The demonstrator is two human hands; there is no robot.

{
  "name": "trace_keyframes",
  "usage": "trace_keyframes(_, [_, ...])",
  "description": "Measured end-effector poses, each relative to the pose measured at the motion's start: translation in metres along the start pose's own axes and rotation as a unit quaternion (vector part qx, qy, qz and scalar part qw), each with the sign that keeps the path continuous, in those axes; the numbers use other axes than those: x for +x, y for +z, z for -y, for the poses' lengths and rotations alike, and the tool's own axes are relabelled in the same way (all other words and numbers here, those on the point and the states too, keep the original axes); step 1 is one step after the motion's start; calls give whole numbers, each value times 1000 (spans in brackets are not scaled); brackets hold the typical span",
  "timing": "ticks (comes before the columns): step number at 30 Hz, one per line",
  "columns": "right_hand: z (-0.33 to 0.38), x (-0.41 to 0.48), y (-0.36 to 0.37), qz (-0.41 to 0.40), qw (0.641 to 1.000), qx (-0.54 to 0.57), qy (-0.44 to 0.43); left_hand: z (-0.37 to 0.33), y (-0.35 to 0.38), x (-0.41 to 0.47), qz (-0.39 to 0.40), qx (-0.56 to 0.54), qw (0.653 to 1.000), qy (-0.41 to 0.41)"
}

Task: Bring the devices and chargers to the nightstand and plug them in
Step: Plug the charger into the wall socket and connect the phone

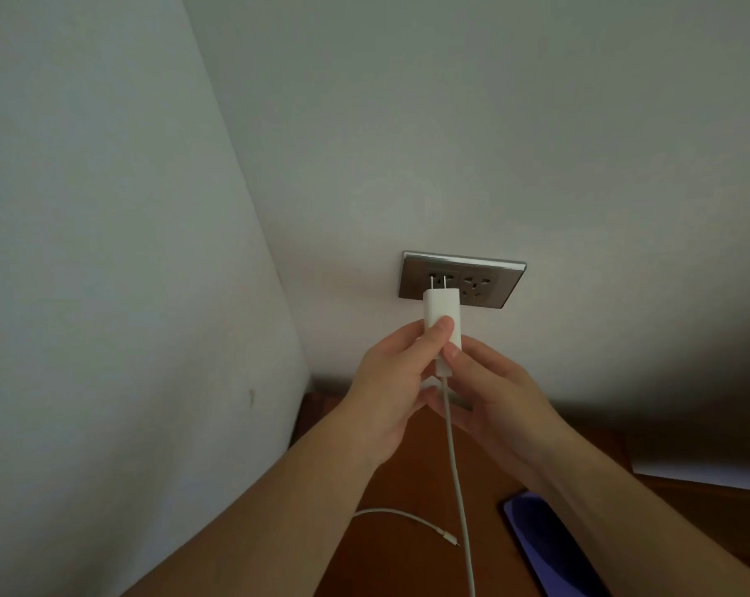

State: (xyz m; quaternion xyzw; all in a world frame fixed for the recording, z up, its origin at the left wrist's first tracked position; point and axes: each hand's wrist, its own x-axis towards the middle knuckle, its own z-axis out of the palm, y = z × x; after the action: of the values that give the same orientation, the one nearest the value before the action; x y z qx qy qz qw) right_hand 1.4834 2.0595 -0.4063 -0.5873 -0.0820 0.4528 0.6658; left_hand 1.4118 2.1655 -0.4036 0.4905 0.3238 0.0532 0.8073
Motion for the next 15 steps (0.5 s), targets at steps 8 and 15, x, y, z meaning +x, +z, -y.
trace_keyframes(8, [-1, -1, 4, 7, 999, 0, -36, 6, -1, -2, -18, -19, 1000, -6])
trace_keyframes(15, [-1, -3, 8, -10, 999, -13, -36, 10, -5, -3, -17, -13, 1000, 16])
